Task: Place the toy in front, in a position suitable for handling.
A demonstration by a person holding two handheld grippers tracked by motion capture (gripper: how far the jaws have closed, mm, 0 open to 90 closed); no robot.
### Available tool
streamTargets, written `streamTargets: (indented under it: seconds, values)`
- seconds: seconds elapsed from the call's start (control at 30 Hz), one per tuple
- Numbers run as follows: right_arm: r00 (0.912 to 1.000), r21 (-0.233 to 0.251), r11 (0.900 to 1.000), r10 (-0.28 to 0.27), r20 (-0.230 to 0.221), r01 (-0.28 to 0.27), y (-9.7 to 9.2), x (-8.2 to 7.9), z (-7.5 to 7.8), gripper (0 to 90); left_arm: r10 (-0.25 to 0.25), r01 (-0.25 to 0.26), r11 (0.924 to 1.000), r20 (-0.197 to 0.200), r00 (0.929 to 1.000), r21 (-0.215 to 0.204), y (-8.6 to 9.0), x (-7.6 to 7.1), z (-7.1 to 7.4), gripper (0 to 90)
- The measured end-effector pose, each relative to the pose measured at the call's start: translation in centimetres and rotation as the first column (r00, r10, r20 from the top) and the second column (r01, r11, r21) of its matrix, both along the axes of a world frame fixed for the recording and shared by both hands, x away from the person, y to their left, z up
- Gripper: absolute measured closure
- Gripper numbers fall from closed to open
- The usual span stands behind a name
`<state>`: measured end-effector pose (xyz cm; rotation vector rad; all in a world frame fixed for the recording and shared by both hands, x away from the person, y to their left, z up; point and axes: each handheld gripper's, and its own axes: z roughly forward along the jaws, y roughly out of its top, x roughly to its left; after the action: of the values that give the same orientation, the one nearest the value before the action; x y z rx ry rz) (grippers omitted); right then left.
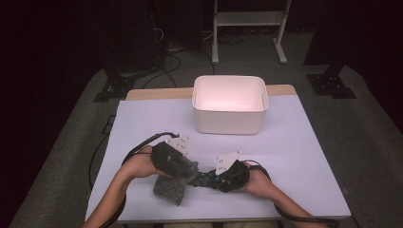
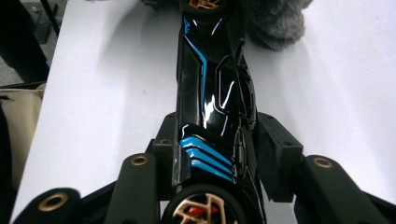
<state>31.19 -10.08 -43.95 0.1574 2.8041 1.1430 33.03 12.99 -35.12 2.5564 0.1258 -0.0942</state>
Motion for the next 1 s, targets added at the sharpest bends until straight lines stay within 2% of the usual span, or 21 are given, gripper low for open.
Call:
streamTargets:
  seconds: [0.13,0.23,0.37,0.5,0.57,0.67,0.77,0.83,0.87,1.0]
  values:
    - [0.9993,0.029,0.9992,-0.027,-0.024,0.028,-0.5,0.7,-0.3,55.4,-0.012,0.011,0.9998,0.017,0.9998,0.018,-0.8,0.2,-0.6,75.2]
    - [0.9985,0.051,0.9978,-0.04,-0.037,0.042,-0.7,0.7,-0.5,54.8,-0.02,0.02,0.9993,0.006,0.9998,0.032,-1.3,0.2,-1.4,74.4]
    - [0.9977,0.057,0.9976,-0.035,-0.057,0.039,-1.2,0.4,-0.4,48.4,-0.019,0.018,0.9994,0.017,0.9997,0.028,-1.2,0.0,-1.5,74.0]
    - [0.9966,0.078,0.9953,-0.053,-0.063,0.058,-3.0,0.1,0.1,47.4,-0.016,0.015,0.9996,0.019,0.9997,0.022,-1.1,-0.1,-1.4,74.0]
    - [0.9945,0.092,0.9931,-0.065,-0.082,0.072,-4.0,0.0,0.1,47.2,-0.018,0.017,0.9996,0.024,0.9996,0.024,-1.1,0.0,-1.2,73.7]
    - [0.9914,0.092,0.991,-0.087,-0.097,0.096,-5.1,-0.1,-0.3,49.7,-0.025,0.024,0.9994,0.032,0.9992,0.024,-1.4,0.0,-0.9,73.2]
    - [0.9889,0.095,0.9892,-0.101,-0.109,0.111,-5.6,-0.2,-0.6,58.3,-0.038,0.037,0.9987,0.037,0.9986,0.034,-2.0,0.0,-0.7,73.0]
    - [0.99,0.106,0.9898,-0.083,-0.114,0.095,-5.5,-0.2,-0.7,65.6,-0.047,0.046,0.9982,0.036,0.9982,0.039,-2.5,0.0,-0.6,73.2]
    - [0.9927,0.103,0.9909,-0.077,-0.093,0.086,-5.5,-0.3,-0.7,65.8,-0.058,0.056,0.9974,0.035,0.9977,0.044,-2.8,0.0,-0.6,74.1]
    - [0.9938,0.096,0.9917,-0.079,-0.078,0.086,-5.3,-0.5,-0.8,66.2,-0.078,0.076,0.996,0.038,0.9963,0.047,-4.1,0.2,-0.6,79.7]
